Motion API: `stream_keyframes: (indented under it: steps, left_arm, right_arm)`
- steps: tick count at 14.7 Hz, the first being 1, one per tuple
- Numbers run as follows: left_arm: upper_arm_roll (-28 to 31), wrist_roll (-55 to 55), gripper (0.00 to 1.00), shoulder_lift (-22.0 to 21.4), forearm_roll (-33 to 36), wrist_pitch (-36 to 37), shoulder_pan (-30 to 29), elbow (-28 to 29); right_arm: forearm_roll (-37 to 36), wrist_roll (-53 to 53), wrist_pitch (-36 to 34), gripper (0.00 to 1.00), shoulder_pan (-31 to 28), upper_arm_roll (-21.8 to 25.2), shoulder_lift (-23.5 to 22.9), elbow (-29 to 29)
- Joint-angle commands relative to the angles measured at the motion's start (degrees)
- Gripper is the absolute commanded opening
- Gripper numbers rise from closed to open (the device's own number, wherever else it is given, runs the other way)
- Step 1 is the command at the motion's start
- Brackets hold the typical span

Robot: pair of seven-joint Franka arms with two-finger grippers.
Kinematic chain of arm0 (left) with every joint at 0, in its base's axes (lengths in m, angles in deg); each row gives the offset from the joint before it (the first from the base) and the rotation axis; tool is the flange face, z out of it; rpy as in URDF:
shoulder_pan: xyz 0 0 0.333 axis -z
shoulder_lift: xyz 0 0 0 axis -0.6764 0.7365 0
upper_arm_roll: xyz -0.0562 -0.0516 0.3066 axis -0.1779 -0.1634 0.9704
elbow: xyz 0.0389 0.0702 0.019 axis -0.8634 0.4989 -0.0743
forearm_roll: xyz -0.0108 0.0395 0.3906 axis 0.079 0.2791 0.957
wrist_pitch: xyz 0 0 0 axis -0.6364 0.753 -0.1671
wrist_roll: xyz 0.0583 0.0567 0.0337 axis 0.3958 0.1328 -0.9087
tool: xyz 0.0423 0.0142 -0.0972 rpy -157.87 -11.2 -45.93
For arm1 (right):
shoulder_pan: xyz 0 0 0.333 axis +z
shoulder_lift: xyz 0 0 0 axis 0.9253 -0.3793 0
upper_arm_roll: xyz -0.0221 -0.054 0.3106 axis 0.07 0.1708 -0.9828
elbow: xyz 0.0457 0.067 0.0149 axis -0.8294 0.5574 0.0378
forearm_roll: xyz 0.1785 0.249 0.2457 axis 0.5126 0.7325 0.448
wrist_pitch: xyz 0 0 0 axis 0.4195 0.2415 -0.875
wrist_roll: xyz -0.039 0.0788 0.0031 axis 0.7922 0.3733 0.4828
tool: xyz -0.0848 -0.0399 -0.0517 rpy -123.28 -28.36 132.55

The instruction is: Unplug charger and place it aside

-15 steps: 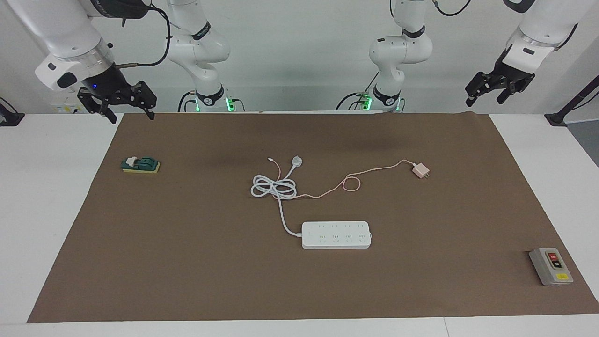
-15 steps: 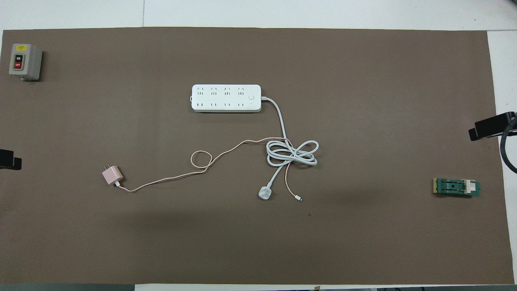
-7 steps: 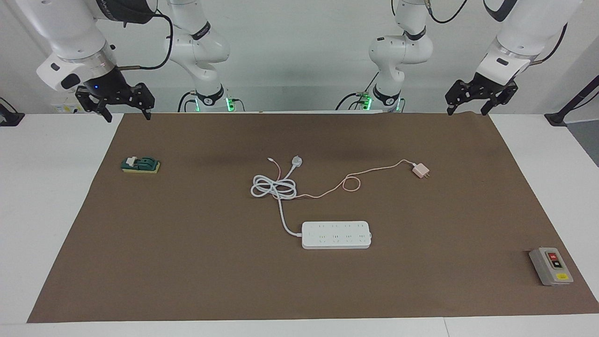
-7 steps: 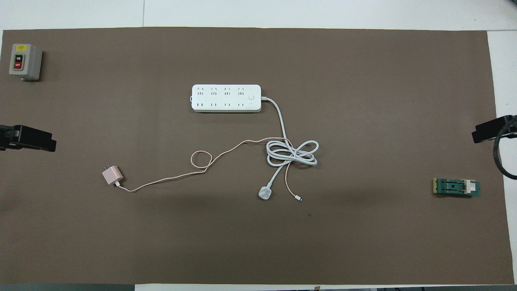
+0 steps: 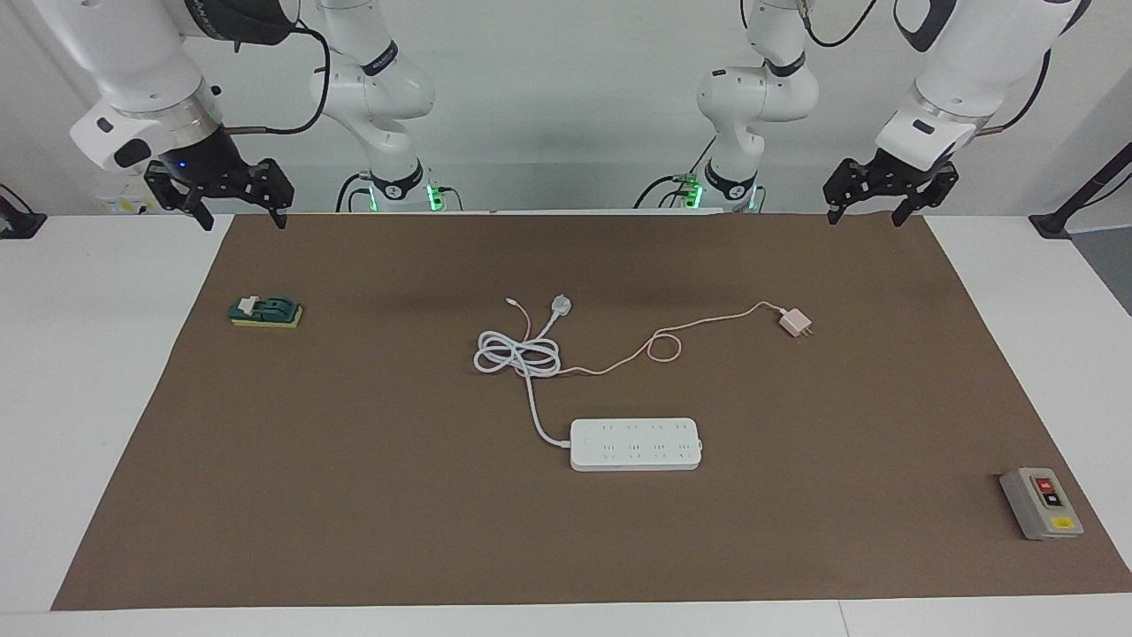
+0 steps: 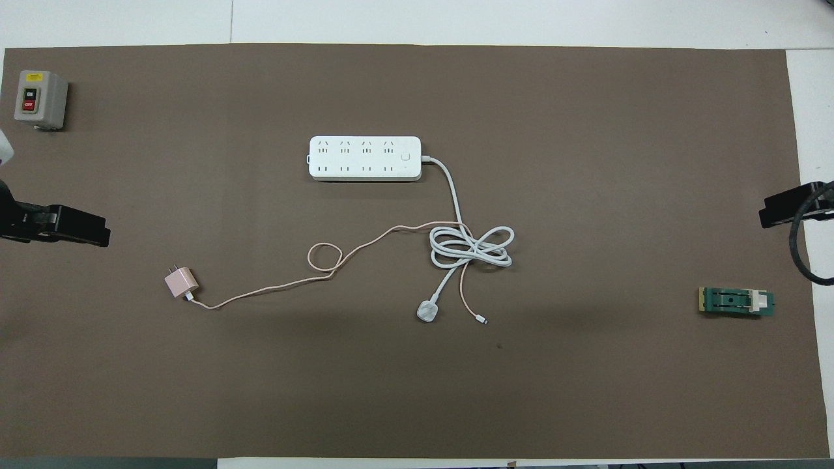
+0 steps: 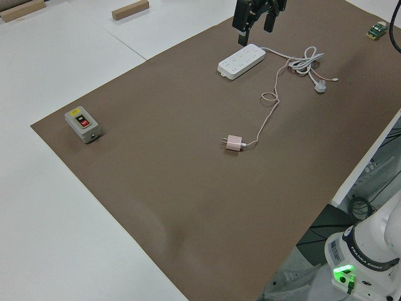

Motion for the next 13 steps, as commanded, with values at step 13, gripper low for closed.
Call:
stream_keyframes:
  steps: [13]
  left_arm:
    - [0.5,-4.1,1.00,-1.9,-0.6,0.4,0.1,2.1]
  right_arm:
    - [2.0,-0.8,0.8,1.00,-1.1,-0.9,1.0,0.5]
